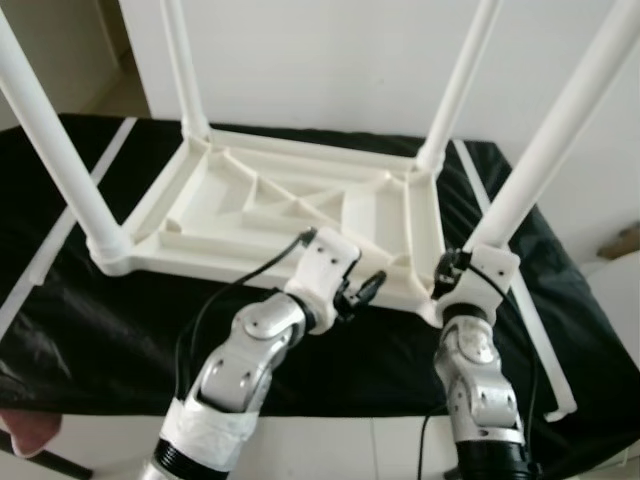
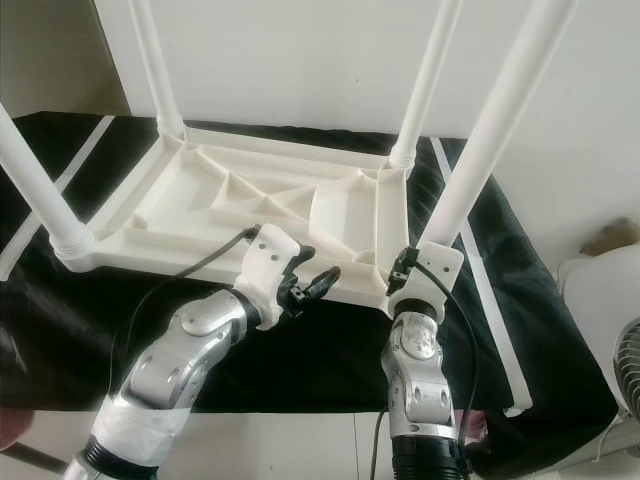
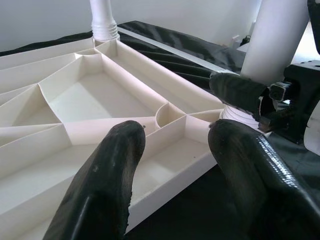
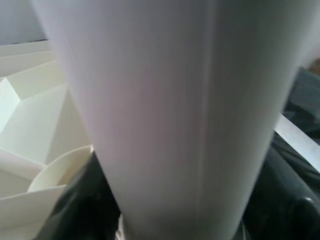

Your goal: Building children table

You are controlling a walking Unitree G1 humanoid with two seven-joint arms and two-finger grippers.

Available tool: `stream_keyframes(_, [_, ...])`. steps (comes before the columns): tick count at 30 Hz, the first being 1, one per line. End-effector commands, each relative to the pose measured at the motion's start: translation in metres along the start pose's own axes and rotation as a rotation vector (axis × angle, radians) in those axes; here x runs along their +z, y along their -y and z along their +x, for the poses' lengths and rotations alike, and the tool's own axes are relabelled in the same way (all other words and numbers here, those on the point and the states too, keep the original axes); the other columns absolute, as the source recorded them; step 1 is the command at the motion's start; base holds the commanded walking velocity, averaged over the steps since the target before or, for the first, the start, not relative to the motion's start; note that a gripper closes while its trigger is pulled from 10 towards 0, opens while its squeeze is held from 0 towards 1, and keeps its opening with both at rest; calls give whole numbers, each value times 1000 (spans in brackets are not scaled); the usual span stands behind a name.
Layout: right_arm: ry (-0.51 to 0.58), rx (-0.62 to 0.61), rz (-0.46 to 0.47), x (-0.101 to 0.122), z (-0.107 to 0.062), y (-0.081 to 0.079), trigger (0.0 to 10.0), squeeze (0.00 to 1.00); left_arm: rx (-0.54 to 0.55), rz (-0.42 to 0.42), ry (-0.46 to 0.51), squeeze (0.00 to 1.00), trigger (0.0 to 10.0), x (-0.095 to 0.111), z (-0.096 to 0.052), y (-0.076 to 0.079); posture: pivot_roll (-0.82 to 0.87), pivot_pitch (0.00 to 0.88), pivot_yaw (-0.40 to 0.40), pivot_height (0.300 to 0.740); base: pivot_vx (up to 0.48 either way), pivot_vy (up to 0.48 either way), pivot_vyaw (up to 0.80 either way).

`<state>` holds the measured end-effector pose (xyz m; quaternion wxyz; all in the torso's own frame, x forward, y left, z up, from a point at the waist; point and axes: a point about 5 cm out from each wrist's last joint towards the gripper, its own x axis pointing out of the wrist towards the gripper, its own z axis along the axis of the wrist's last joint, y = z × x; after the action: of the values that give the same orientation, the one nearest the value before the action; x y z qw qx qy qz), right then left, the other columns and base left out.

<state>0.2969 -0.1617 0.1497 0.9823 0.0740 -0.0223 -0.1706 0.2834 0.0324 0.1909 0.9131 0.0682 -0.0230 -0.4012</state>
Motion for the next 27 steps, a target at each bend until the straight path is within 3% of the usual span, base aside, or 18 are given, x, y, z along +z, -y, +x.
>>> stream_keyframes(1, [-26,-9,10,-5,0,4,10000,1000,30,17,4,0,10000,0,-1,0,-62,46,-55,740,0,0,0])
stream_keyframes(15, [12,155,-31,-3,-3,12,10000,1000,23,24,2,0,10000,0,-2,-1,-69,40,-40,740,0,0,0])
stream_keyframes(16, [6,188,-29,-4,-3,13,10000,957,22,25,2,0,10000,0,-2,-1,-69,40,-40,740,0,0,0])
stream_keyframes(17, [11,241,-37,-3,-2,15,10000,0,20,27,2,0,10000,0,-1,-2,-77,36,-35,740,0,0,0])
stream_keyframes(27, [59,424,-129,9,8,29,10000,0,7,29,7,0,10000,1,2,-1,-88,38,-28,740,0,0,0])
